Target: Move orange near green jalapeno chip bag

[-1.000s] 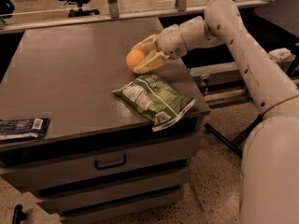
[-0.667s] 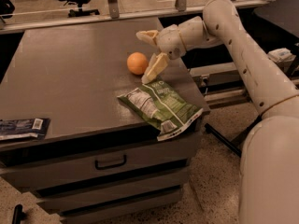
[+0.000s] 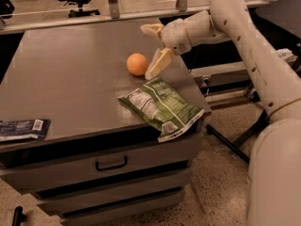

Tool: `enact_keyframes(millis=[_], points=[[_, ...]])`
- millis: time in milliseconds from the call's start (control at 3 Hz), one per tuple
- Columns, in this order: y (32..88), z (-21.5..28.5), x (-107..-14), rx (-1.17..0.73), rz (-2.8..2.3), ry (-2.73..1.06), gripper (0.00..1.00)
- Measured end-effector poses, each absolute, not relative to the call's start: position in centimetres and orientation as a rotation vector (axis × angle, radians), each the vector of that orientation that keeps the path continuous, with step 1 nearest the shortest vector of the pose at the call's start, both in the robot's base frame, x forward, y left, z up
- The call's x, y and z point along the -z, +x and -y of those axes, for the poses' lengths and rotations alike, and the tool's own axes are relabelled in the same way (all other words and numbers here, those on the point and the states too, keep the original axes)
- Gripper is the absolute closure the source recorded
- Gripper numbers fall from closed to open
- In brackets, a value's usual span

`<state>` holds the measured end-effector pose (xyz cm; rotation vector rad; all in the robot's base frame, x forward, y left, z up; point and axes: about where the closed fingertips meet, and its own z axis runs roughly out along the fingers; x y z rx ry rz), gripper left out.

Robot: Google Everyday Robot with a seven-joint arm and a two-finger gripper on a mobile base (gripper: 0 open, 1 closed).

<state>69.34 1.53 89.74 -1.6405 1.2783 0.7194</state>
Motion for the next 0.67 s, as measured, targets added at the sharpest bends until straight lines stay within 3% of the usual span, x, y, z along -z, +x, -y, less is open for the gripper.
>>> enact_keyframes(millis=[667], points=[[69.7,4.4,-94.9,-0.629,-1.333,-1.489,0.0]])
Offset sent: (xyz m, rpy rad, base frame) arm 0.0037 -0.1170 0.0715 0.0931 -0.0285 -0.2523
